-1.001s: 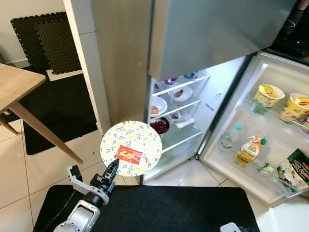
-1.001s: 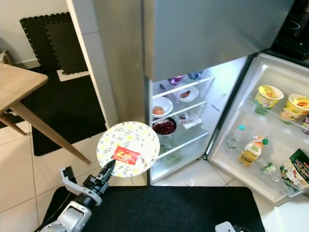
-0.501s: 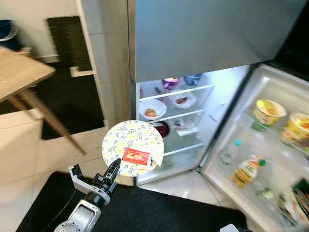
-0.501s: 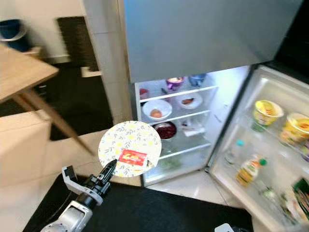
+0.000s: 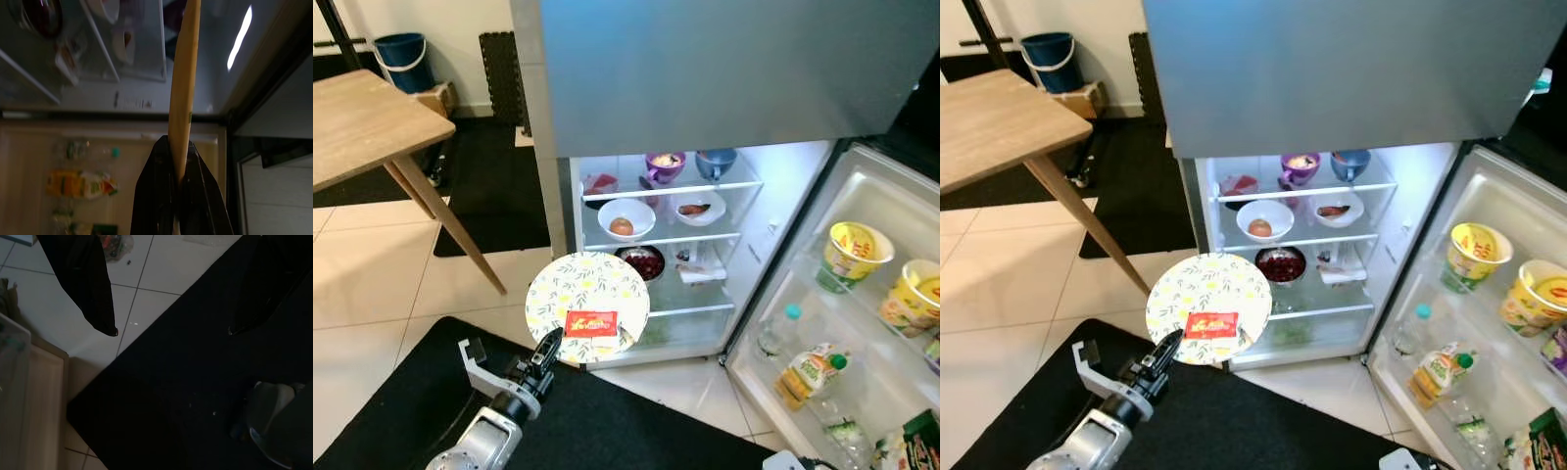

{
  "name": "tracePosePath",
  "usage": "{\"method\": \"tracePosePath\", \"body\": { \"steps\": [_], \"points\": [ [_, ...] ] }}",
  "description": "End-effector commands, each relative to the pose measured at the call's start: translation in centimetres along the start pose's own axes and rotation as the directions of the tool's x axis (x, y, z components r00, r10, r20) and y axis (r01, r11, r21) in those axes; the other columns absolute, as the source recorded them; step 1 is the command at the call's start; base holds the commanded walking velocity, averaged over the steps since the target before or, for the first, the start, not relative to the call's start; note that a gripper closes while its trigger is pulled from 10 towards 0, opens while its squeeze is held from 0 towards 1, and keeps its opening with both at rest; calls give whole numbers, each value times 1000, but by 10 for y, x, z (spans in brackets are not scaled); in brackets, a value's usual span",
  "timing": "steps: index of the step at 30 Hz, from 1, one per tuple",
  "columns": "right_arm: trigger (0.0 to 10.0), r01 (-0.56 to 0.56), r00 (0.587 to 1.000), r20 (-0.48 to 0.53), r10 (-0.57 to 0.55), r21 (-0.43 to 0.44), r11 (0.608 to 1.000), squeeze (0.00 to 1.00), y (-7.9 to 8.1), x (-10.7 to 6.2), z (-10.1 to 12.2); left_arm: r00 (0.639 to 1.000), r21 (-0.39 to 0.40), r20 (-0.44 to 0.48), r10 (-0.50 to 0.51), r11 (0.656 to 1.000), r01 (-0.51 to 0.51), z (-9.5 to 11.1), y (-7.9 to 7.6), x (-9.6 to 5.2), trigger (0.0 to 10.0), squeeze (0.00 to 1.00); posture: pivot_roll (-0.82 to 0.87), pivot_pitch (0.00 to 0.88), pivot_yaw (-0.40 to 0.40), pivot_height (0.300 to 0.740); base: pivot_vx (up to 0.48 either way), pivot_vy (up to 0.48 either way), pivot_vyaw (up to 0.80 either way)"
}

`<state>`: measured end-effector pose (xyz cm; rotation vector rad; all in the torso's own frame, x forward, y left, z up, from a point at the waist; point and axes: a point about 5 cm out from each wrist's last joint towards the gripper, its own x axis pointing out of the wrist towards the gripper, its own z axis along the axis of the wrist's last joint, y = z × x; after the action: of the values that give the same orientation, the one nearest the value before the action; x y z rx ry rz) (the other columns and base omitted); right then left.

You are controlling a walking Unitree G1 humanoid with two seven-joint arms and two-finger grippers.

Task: Restocking fridge

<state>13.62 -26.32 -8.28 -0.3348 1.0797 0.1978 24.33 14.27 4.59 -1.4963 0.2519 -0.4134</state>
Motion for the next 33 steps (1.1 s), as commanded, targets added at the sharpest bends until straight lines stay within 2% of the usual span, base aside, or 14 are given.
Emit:
{"method": "tracePosePath", "body": {
  "steps": [1,7,9,12,17,21,33],
  "points": [
    [10000,-5,1000,-26,5,-4,1000,0,2,-1,-7,1000,-84,-22,-11,996,10,-18,2,7,10000,0,-57,99,-10,740,0,0,0],
    [10000,-4,999,-32,4,-4,1000,0,3,-1,-8,997,-140,-78,-17,990,6,-23,5,6,10000,0,-57,99,-10,740,0,0,0],
    [10000,-5,999,-33,5,-5,1000,0,4,-1,-8,995,-117,-101,-2,993,-9,-25,8,4,10000,0,-57,99,-10,740,0,0,0],
    [10000,-5,999,-35,5,-3,1000,0,5,0,-8,995,-86,-94,23,996,-31,-21,10,2,10000,0,-56,103,-9,740,0,0,0],
    [10000,-6,999,-38,6,-1,1000,0,6,0,-9,994,-79,-81,69,994,-75,-18,16,1,10000,0,-53,104,-7,740,0,0,0],
    [10000,-8,999,-38,8,0,1000,0,6,0,-9,991,-103,-57,123,986,-129,-14,23,1,10000,0,-53,104,-7,740,0,0,0],
    [10000,-3,999,-32,3,0,1000,0,6,0,-7,992,-104,-87,89,990,-98,-16,20,3,10000,0,-55,104,-6,740,0,0,0]
  ]
}}
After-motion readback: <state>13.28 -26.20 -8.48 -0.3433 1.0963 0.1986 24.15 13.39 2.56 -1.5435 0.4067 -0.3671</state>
